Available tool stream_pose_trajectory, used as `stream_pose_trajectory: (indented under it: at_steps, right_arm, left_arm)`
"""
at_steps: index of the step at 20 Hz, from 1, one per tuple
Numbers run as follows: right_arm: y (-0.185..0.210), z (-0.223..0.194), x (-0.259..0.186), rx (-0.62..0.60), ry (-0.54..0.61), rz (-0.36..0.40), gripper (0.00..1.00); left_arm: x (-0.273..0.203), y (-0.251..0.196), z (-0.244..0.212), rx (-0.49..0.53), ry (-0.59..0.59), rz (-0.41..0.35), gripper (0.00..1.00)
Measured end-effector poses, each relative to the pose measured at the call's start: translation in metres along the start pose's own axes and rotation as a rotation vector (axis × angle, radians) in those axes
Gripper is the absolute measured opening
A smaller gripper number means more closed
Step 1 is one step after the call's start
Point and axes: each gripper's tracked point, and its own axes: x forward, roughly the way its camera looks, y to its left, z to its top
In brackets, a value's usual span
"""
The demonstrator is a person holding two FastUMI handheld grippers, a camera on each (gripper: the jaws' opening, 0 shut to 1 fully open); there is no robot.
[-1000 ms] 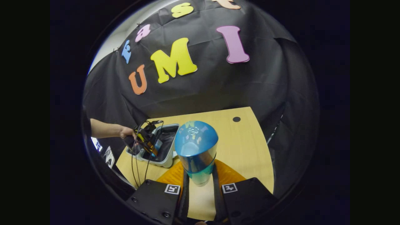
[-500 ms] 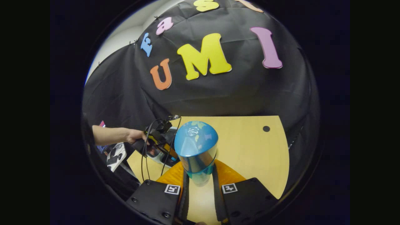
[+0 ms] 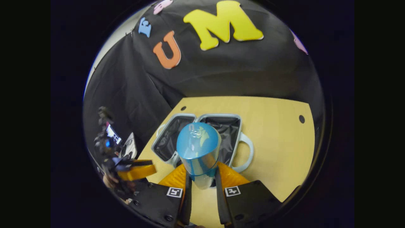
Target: First open the suitcase, pack the skin care products into it, and then close the suitcase.
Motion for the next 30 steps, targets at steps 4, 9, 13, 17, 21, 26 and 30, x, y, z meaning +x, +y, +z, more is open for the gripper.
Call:
stream_pose_trajectory:
  at_steps: [4, 9, 13, 17, 21, 26, 30]
  right_arm:
    - [0.012, -0.016, 0.078, 0.065, 0.189, -0.005, 0.31]
    - [0.011, -0.050, 0.157, 0.211, 0.380, -0.065, 0.31]
    - [-0.001, -0.062, 0.185, 0.300, 0.436, -0.138, 0.31]
    - [-0.011, -0.058, 0.195, 0.305, 0.432, -0.201, 0.31]
    - [-0.008, -0.057, 0.196, 0.323, 0.422, -0.201, 0.34]
    - [-0.004, -0.042, 0.180, 0.306, 0.358, -0.163, 0.50]
    - [0.003, -0.025, 0.125, 0.164, 0.230, -0.098, 0.65]
  left_arm:
    - [-0.055, -0.017, -0.036, -0.129, -0.107, -0.038, 0.85]
    - [-0.086, 0.003, -0.061, -0.177, -0.137, 0.009, 0.86]
    - [-0.103, 0.025, -0.068, -0.215, -0.156, 0.065, 0.86]
    - [-0.109, 0.038, -0.067, -0.261, -0.164, 0.081, 0.86]
    - [-0.107, 0.050, -0.053, -0.250, -0.182, 0.096, 0.85]
    - [-0.098, 0.071, -0.031, -0.212, -0.209, 0.093, 0.86]
    - [-0.072, 0.119, 0.013, -0.188, -0.255, 0.043, 0.86]
